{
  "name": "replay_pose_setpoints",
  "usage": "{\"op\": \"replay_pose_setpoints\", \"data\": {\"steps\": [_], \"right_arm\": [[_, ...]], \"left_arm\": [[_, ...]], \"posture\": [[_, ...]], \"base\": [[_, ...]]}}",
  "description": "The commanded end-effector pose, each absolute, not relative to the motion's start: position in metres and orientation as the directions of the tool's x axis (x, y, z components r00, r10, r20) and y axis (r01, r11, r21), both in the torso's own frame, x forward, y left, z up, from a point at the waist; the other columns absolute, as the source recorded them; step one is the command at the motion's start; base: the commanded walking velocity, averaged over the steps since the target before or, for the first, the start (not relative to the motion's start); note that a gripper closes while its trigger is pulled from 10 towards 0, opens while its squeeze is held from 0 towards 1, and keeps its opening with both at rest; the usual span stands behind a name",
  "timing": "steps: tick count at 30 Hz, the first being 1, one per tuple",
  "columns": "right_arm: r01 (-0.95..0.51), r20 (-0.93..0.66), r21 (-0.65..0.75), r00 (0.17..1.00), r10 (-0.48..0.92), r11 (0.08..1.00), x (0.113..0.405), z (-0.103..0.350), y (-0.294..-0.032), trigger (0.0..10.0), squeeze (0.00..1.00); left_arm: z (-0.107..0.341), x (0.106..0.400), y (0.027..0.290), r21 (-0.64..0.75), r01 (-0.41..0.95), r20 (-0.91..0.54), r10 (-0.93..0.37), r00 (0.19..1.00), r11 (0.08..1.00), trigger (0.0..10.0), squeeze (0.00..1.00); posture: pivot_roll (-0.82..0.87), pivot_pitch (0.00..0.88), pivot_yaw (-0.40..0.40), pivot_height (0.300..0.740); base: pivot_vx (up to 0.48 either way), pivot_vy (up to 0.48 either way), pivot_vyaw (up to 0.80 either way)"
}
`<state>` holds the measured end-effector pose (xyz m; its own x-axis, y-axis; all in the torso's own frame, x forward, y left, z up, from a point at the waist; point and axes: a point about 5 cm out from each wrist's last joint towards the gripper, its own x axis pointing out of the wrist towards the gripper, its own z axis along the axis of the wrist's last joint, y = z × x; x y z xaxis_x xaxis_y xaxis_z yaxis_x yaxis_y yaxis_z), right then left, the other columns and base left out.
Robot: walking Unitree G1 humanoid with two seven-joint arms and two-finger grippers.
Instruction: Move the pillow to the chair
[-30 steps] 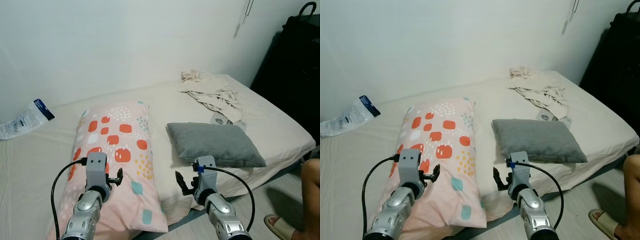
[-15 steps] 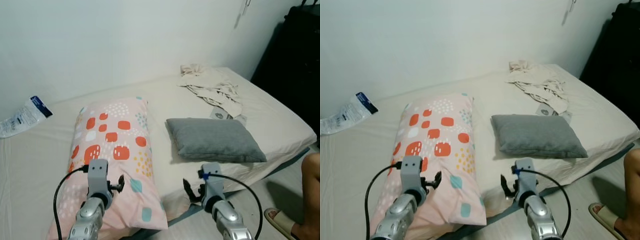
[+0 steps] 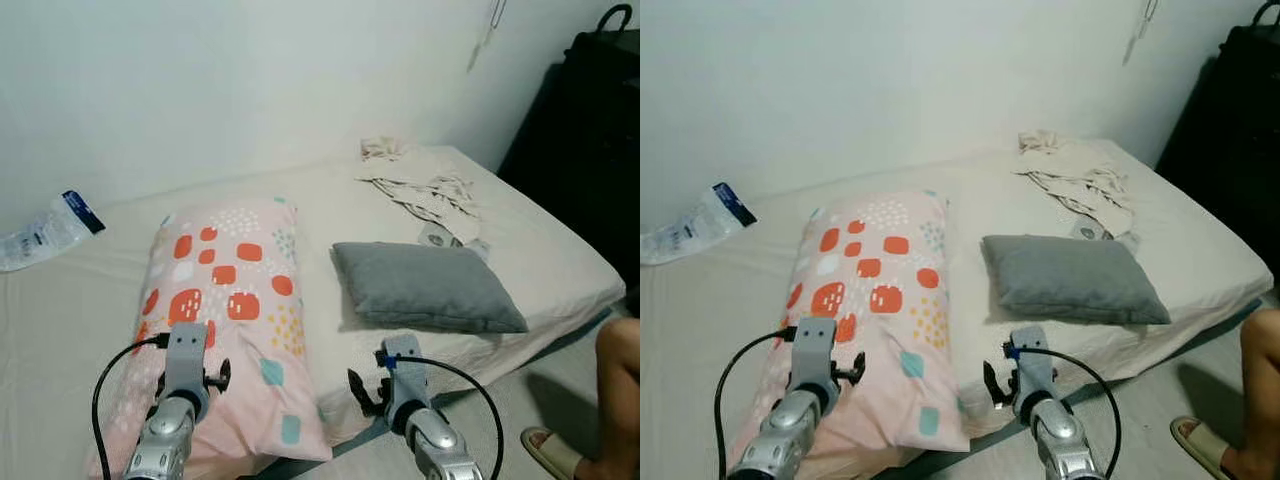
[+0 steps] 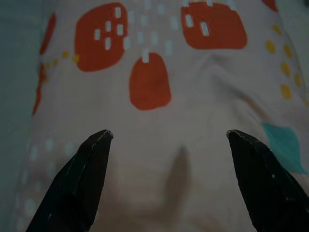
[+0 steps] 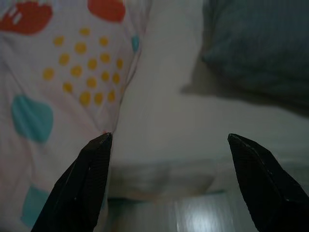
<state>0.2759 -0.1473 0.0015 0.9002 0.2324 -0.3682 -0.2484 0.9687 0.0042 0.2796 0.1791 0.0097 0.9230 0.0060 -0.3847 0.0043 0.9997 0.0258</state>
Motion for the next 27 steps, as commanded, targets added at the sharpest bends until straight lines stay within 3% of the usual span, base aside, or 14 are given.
{"op": "replay_pose_setpoints", "data": {"steps": [1, 7, 14, 20, 27], "right_arm": [[-0.211, -0.360, 0.003, 0.912, 0.198, 0.977, 0.274, 0.001, -0.157, 10.0, 0.00], [-0.168, -0.349, 0.032, 0.922, 0.169, 0.985, 0.275, 0.003, -0.164, 10.0, 0.00], [-0.196, -0.319, 0.052, 0.926, 0.202, 0.979, 0.288, 0.012, -0.147, 10.0, 0.00], [-0.271, -0.287, 0.109, 0.913, 0.291, 0.957, 0.296, 0.023, -0.136, 10.0, 0.00], [-0.221, -0.284, 0.081, 0.929, 0.235, 0.972, 0.292, 0.020, -0.147, 10.0, 0.00]], "left_arm": [[0.001, 0.276, 0.169, 0.018, 0.061, -0.437, -0.047, 0.898, 0.998, 10.0, 0.00], [0.003, 0.280, 0.159, 0.027, 0.108, -0.429, -0.086, 0.899, 0.994, 10.0, 0.00], [0.013, 0.288, 0.172, -0.137, -0.045, -0.387, -0.012, 0.922, 0.990, 10.0, 0.00], [0.011, 0.285, 0.167, -0.065, 0.001, -0.411, -0.028, 0.911, 0.998, 10.0, 0.00], [0.020, 0.297, 0.168, 0.056, 0.080, -0.387, -0.052, 0.921, 0.995, 10.0, 0.00]], "posture": [[0.02, 0.062, -0.015, 0.740], [0.01, 0.070, 0.003, 0.740], [0.04, 0.085, -0.031, 0.740], [0.02, 0.077, -0.018, 0.740], [0.05, 0.073, -0.014, 0.740]], "base": [[0.000, 0.000, 0.00], [0.000, 0.000, 0.00], [0.000, 0.000, 0.00], [0.000, 0.000, 0.00], [0.000, 0.000, 0.00]]}}
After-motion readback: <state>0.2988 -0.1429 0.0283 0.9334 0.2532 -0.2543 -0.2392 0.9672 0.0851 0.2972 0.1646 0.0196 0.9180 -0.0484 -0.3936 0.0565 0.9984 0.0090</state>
